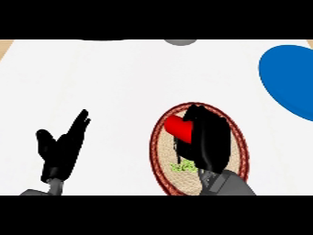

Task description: Pick the can from the placemat and place it in the plate

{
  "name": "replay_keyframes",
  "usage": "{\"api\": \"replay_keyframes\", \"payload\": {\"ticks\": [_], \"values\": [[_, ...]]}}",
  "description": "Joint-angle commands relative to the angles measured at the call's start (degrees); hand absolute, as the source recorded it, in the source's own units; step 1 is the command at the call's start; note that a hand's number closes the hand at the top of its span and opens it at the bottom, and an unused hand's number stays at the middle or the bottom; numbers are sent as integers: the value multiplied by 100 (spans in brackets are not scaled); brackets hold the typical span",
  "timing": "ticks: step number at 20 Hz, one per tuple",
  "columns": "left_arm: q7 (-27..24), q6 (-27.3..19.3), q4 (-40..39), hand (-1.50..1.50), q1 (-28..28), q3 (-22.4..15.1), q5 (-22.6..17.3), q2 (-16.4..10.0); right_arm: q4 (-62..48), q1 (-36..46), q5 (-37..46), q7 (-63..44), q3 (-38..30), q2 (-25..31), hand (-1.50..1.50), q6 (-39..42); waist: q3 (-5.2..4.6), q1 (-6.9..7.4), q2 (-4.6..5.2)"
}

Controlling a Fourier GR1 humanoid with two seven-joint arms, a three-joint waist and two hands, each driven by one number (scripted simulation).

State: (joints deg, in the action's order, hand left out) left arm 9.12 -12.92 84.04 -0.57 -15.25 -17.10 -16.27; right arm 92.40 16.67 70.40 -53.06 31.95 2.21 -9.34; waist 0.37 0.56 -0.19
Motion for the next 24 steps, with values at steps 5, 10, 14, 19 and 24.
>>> {"api": "replay_keyframes", "payload": {"ticks": [5,10,14,19,24], "values": [[66,396,-56,0,310,146,-162,-94,527,306,-90,461,-737,97,150,-739,-36,-58,7],[290,309,-100,0,-35,287,-129,-64,479,342,-629,783,-1815,361,150,-1558,-32,-64,25],[134,92,-267,0,85,180,128,189,409,54,-1122,1128,-2266,404,150,-2176,-33,-59,29],[247,249,-90,0,136,298,49,122,335,-68,-2320,2068,-3162,1130,150,-2466,-32,-60,26],[-52,334,-377,0,138,186,194,295,-1140,143,-3025,3333,-3976,1672,150,-3107,-29,-15,54]]}}
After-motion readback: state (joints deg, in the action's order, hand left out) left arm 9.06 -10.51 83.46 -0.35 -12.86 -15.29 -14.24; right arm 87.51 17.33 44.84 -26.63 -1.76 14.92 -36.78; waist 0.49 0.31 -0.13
